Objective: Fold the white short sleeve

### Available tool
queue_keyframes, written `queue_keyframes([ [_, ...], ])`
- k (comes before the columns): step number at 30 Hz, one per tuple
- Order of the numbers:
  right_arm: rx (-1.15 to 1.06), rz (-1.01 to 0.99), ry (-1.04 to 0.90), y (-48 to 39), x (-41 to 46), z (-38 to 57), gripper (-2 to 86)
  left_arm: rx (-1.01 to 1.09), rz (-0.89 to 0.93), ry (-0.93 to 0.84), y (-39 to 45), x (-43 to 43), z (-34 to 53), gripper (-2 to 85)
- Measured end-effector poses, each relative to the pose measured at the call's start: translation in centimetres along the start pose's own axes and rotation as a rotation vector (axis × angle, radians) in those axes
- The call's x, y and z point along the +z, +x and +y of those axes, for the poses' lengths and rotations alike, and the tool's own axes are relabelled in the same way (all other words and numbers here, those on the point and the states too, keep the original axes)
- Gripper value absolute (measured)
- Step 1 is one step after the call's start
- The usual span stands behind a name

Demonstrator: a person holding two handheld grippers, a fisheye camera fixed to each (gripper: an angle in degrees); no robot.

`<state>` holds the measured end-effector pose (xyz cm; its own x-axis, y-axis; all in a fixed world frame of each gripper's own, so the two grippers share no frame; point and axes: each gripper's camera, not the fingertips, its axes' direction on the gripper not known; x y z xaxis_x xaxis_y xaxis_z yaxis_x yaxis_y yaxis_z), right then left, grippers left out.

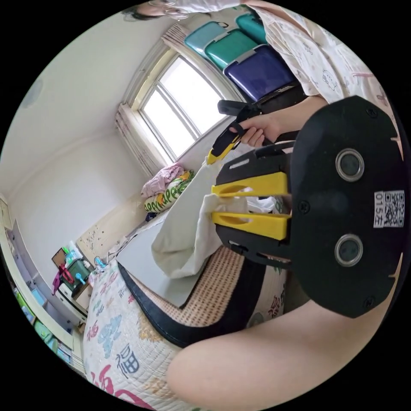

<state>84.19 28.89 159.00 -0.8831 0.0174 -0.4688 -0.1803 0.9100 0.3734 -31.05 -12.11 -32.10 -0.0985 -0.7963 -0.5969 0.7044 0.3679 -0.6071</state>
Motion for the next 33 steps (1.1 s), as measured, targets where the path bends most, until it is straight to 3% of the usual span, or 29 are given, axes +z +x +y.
queue_keyframes([
  [4, 0.019, 0.034, 0.073, 1.9, -4.4, -4.4, 0.6, -0.015, -0.073, 0.052, -1.3, -6.4, -1.0, 0.0],
  [12, 0.056, 0.111, 0.387, 5.6, -23.6, -16.4, 0.5, 0.233, -0.156, 0.215, 4.3, -19.6, -8.4, -0.7],
  [21, 0.037, -0.054, 0.643, 5.9, -38.0, -21.0, 0.5, 0.473, -0.054, 0.392, 13.3, -31.9, -13.7, -0.9],
  [28, 0.031, -0.042, 0.647, 7.7, -37.0, -29.1, 0.7, 0.558, -0.145, 0.399, 15.3, -30.9, -17.6, -0.8],
  [33, 0.129, 0.164, 0.453, 15.6, -22.8, -41.4, 1.8, 0.488, -0.225, 0.261, 8.2, -20.3, -24.8, -0.4],
])
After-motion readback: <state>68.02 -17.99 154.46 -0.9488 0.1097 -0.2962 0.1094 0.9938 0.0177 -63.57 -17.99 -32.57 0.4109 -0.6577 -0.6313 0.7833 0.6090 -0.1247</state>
